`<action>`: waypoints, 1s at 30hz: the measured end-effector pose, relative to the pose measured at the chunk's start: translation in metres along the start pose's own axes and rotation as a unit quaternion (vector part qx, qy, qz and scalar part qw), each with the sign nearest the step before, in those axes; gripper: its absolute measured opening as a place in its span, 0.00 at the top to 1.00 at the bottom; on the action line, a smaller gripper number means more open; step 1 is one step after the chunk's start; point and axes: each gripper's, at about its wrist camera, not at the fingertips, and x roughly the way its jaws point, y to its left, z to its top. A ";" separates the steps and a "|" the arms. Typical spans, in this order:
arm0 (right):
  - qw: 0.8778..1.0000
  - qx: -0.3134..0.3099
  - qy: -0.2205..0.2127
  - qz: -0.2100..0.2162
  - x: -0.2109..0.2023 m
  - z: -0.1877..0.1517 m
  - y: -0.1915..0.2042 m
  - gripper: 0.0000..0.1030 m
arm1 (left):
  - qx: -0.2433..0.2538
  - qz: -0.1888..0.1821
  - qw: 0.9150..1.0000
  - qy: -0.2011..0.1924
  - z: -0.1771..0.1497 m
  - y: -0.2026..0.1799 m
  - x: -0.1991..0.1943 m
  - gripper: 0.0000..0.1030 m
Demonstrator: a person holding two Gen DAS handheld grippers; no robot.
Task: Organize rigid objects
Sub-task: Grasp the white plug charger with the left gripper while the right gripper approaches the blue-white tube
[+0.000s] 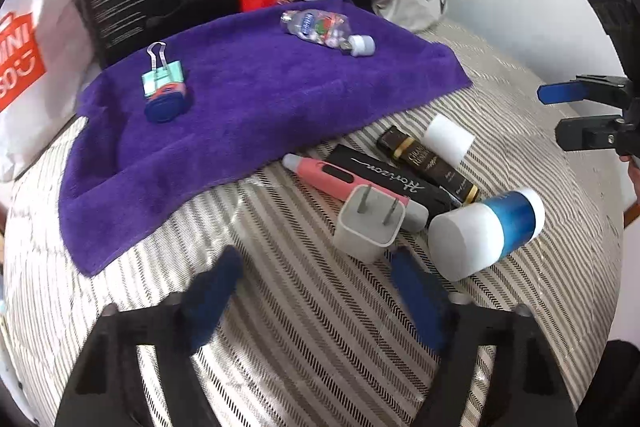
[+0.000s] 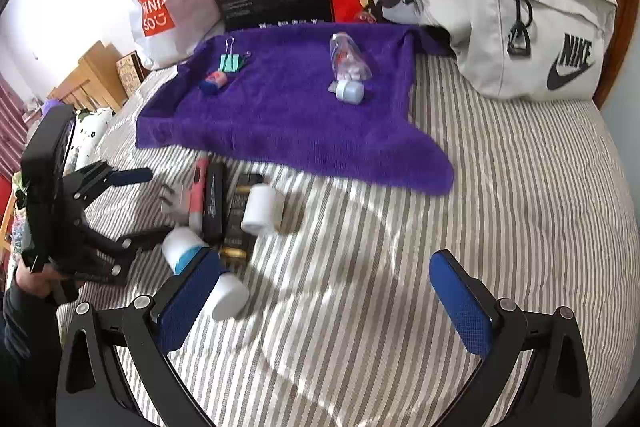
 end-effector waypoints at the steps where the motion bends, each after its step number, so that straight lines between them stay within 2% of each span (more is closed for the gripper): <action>1: 1.000 0.001 0.001 -0.001 0.000 -0.003 0.000 0.00 | 0.005 -0.001 1.000 -0.004 0.001 -0.002 0.001 0.34; 8: 1.000 0.002 0.010 0.001 0.001 -0.018 0.003 0.00 | 0.032 -0.018 0.999 -0.014 0.006 -0.011 0.005 0.37; 12: 1.000 0.001 0.021 0.000 0.005 -0.024 0.002 0.00 | 0.037 -0.028 0.999 -0.016 0.008 -0.012 0.005 0.43; 17: 0.999 0.008 0.033 -0.001 0.012 -0.028 -0.003 0.00 | 0.042 -0.045 0.998 -0.021 0.011 -0.012 0.006 0.60; 18: 0.999 0.009 0.035 -0.001 0.014 -0.028 -0.003 0.00 | 0.040 -0.050 0.998 -0.021 0.011 -0.011 0.006 0.69; 19: 0.999 0.009 0.038 -0.001 0.016 -0.029 -0.003 0.00 | 0.038 -0.053 0.998 -0.021 0.011 -0.011 0.006 0.73; 23: 0.999 0.006 0.048 0.000 0.021 -0.032 -0.001 0.00 | 0.028 -0.054 0.998 -0.017 0.008 -0.011 0.003 0.73; 30: 0.999 -0.009 0.037 0.018 0.020 -0.031 0.011 0.00 | -0.035 -0.046 0.998 -0.018 -0.016 0.004 -0.015 0.73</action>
